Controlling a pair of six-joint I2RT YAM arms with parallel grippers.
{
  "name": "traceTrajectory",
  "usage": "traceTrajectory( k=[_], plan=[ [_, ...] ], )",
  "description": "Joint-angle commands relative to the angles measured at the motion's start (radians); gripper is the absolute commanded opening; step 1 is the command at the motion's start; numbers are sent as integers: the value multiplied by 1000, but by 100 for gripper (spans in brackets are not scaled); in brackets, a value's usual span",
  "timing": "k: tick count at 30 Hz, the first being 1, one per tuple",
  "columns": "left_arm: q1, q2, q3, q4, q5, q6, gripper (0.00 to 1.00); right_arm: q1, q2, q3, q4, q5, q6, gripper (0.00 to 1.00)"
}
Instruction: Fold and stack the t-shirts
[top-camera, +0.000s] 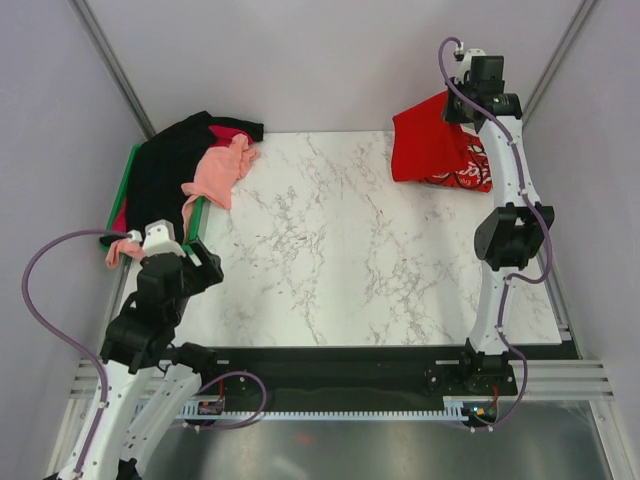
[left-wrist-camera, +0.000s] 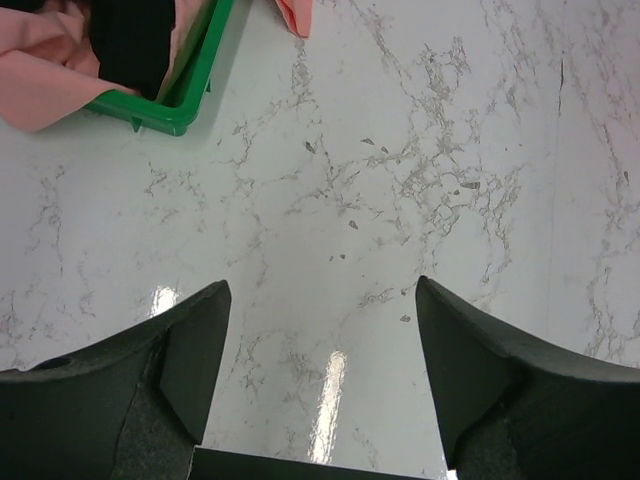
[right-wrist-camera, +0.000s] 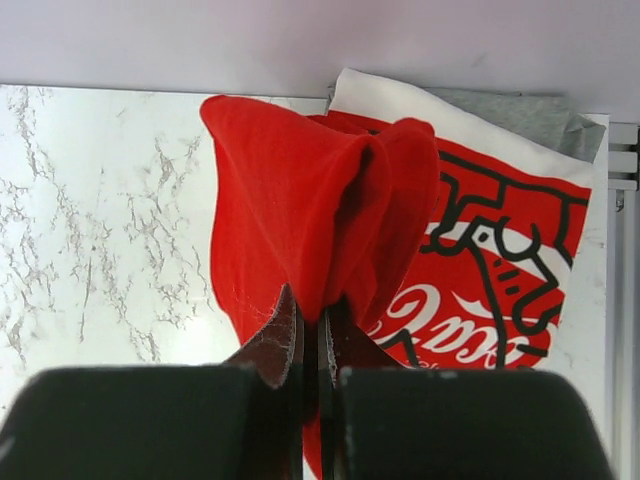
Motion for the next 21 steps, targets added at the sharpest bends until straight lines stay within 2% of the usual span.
traceTrajectory(
  k=[1,15,21],
  plan=[
    [8,14,7,42,-4,18,81,-38,5,69,20,-20,-52,0],
    [10,37,8,42,-5,16,80,-167,130,100,40,-69,-31,0],
    [10,46,5,42,-7,16,80,-187,187,84,118,-12,-38,0]
  ],
)
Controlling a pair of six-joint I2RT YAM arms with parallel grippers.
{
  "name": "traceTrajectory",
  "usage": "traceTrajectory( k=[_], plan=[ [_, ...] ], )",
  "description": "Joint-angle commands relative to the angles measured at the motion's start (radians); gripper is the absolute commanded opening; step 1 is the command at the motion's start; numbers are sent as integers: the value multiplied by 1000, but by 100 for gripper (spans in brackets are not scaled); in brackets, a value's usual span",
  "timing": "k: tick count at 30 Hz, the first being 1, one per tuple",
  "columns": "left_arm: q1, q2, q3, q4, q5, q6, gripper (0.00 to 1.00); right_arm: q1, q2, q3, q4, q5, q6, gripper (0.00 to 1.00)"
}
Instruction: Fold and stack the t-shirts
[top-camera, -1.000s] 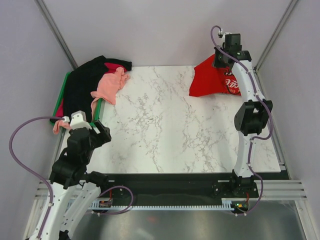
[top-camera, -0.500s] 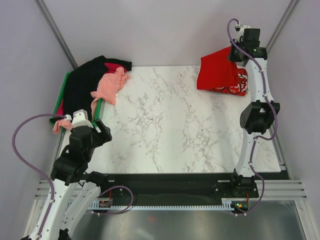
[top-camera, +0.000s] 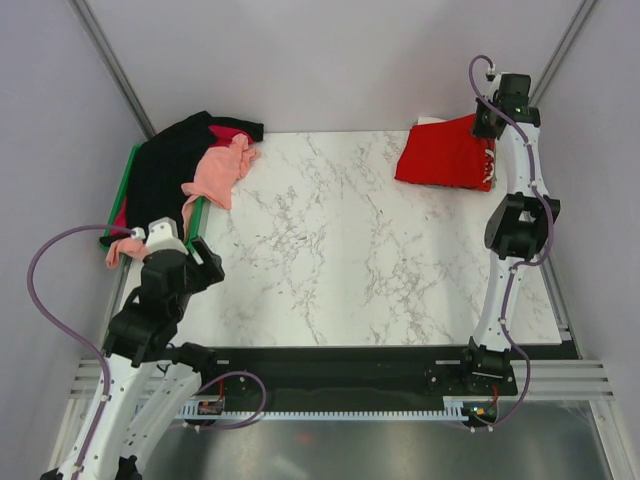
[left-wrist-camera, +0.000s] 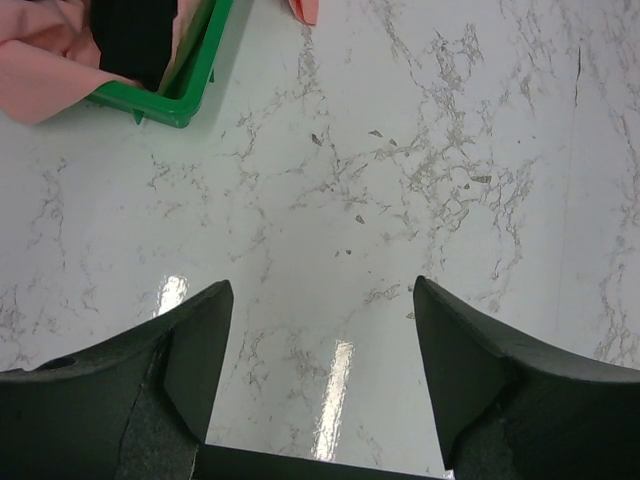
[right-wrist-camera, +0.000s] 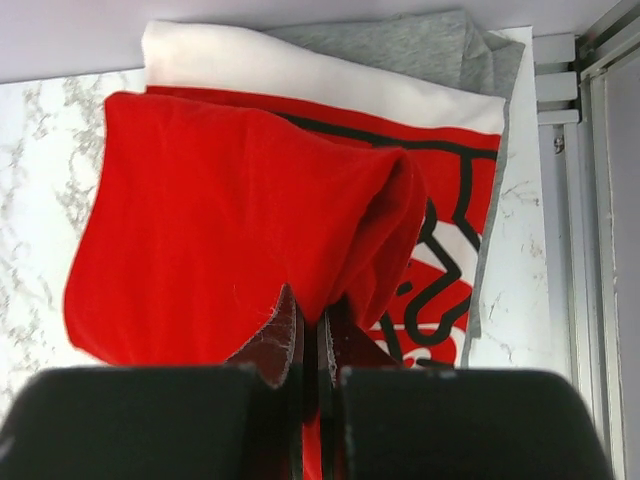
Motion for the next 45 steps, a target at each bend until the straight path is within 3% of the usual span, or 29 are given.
traceTrajectory(
  k=[1,12,14,15,16,18,27,31,37,39,40,45],
  plan=[
    [5,12,7,40,-6,16,80,-9,14,21,122,50,-23,0],
    [7,27,4,42,-9,15,80,-47,137,2,305,243,-31,1],
    [7,26,5,42,-9,16,80,-47,132,-9,314,303,-6,24],
    [7,26,4,42,-9,15,80,-47,125,-18,316,309,2,66],
    [7,21,4,42,-11,15,80,-47,115,-24,316,308,2,84],
    [7,15,5,42,-9,15,80,-47,76,-36,320,308,40,96],
    [7,14,-1,48,0,16,83,-47,-259,-82,320,328,158,98],
    [8,0,-2,48,3,18,86,-47,-475,-264,323,206,285,98],
    [5,-26,1,51,11,18,87,-29,-831,-738,382,-109,506,98],
    [1,-37,-1,51,13,21,88,52,-963,-957,437,-172,542,98],
    [-1,-45,-1,53,11,18,89,156,-1047,-1093,475,-139,530,98],
    [-9,-39,-2,53,16,21,90,535,-1218,-1418,510,28,502,98]
  ],
)
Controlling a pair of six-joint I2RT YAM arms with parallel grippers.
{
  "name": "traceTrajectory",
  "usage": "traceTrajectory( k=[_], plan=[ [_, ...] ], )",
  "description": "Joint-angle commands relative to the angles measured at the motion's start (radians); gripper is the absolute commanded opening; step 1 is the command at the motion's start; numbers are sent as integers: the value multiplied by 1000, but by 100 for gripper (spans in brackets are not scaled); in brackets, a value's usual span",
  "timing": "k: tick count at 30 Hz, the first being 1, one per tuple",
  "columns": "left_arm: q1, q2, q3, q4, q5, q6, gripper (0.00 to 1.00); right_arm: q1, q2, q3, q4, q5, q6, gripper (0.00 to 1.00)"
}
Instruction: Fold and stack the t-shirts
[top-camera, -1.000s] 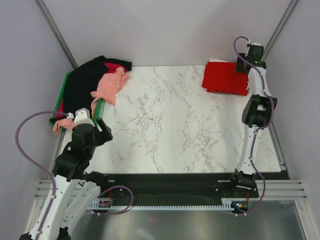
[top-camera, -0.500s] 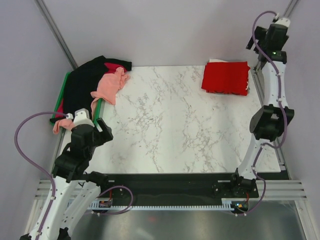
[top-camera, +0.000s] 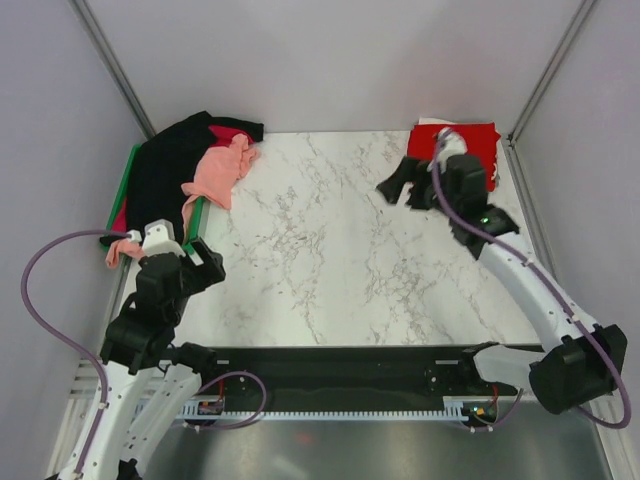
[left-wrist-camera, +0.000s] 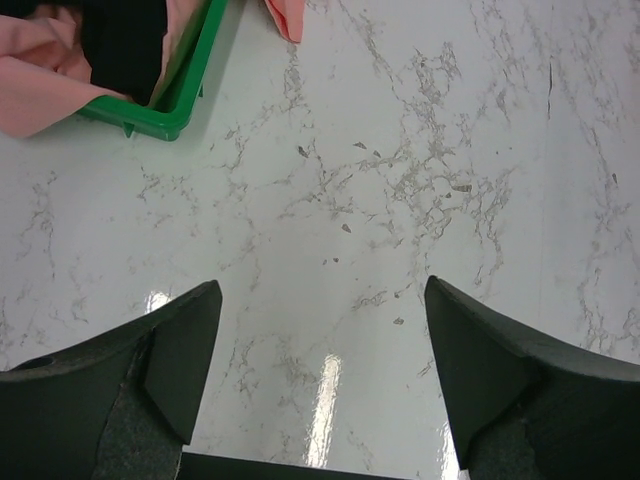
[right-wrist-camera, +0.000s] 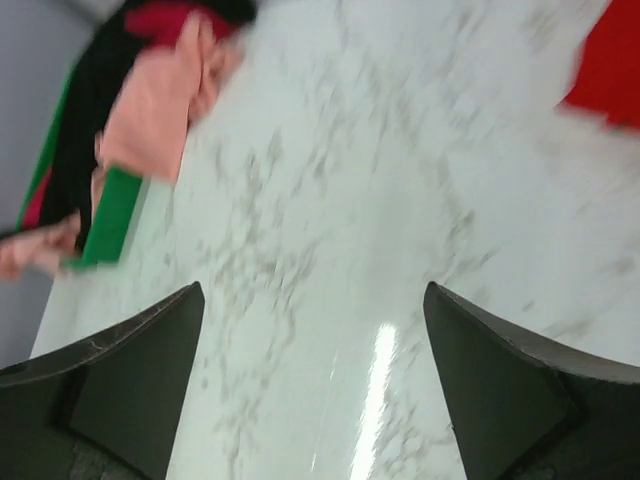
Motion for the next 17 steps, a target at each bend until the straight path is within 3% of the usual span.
traceTrajectory(
  k=[1,5,8,17],
  plan=[
    [-5,0,-2,39,8,18,90,238,-110,-208,37,80,66,98],
    [-8,-4,-2,37,5,16,90,317,-224,-557,179,47,212,98],
    [-8,9,-2,37,7,16,90,359,-265,-703,233,27,287,98],
    [-5,42,6,36,11,21,91,429,-305,-776,212,147,262,98]
  ],
)
